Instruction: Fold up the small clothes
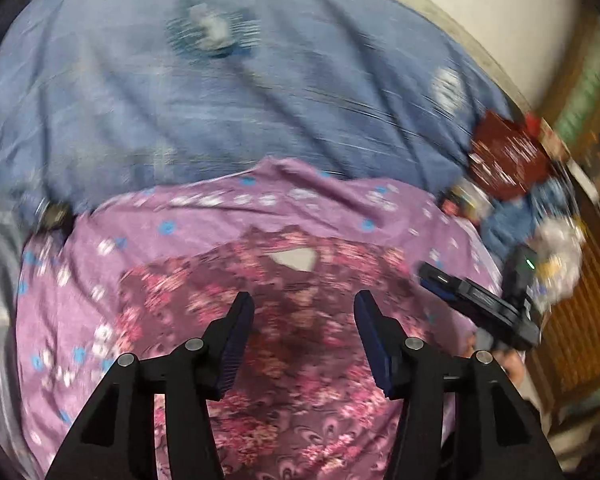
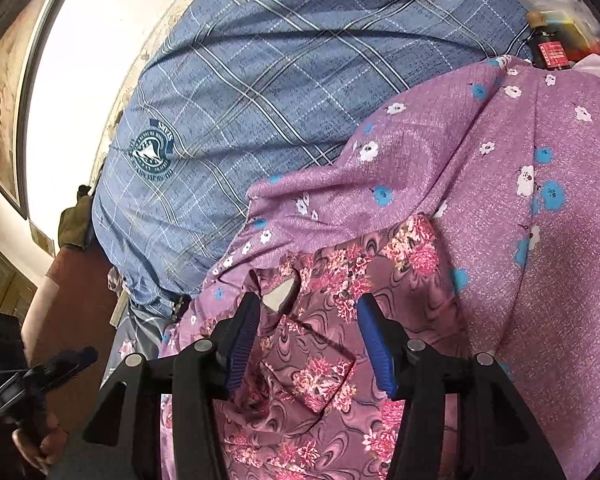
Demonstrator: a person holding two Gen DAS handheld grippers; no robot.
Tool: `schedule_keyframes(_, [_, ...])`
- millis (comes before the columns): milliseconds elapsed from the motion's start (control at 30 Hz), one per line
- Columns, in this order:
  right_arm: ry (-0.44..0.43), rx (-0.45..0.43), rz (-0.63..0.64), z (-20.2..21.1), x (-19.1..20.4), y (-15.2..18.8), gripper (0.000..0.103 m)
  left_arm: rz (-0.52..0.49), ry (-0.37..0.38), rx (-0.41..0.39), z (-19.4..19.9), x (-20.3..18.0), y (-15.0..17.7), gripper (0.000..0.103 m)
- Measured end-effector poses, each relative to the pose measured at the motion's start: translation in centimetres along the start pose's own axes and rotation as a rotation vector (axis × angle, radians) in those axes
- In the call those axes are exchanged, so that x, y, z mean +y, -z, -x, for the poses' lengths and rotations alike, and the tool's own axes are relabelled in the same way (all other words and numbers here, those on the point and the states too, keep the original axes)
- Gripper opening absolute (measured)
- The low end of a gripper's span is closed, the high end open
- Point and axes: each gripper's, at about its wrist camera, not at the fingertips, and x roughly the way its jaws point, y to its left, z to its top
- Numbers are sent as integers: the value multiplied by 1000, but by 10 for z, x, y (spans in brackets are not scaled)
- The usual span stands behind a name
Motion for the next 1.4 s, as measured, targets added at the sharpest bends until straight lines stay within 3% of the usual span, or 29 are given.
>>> schedule_keyframes(167, [-13,113,-44,-22,-6,5,53,149,-149,28,-24,58,35,52])
schedule_keyframes(267, [29,207,-70,-46,-13,12,46,244,-198,60,-45,87,54,51])
schedule_keyframes(367, [47,251,-106,-64,-21,17,41,293,-232,42,-62,104,64,51])
schedule_keyframes(633, [108,261,33,-81,2,26,41,353,-266,68,-104,126,97,51])
schedule_keyframes(733, [154,270,127,-82,15,32,39,348,-261,25,-106,128,104,52])
schedule_keyframes(767, [169,278,161,-83,19,34,31,336,-266,14,-106,126,106,53])
schedule_keyframes(800, [195,286,200,-85,24,38,13,330,-269,3,-106,125,108,53])
schedule_keyframes(900, [246,289,280,-84,35,44,8,319,-260,-38,-106,126,115,53])
schedule_keyframes(1000, [253,267,286,-71,38,45,7,305,-254,-71,-106,125,122,54])
schedule_keyframes(1200, [290,113,237,-12,27,39,6,305,-270,-79,-105,123,124,54])
schedule_keyframes(1267, [337,112,203,-3,15,40,0,302,-283,-74,-101,121,125,54])
schedule_keyframes(1333, [466,115,223,-1,2,44,0,299,-293,-63,-100,119,125,54])
schedule_keyframes(1367, [458,156,200,-3,-5,44,1,299,-294,-59,-98,118,125,54])
schedule_keyframes(1400, [405,182,141,-3,-11,43,8,299,-296,-55,-97,117,126,54])
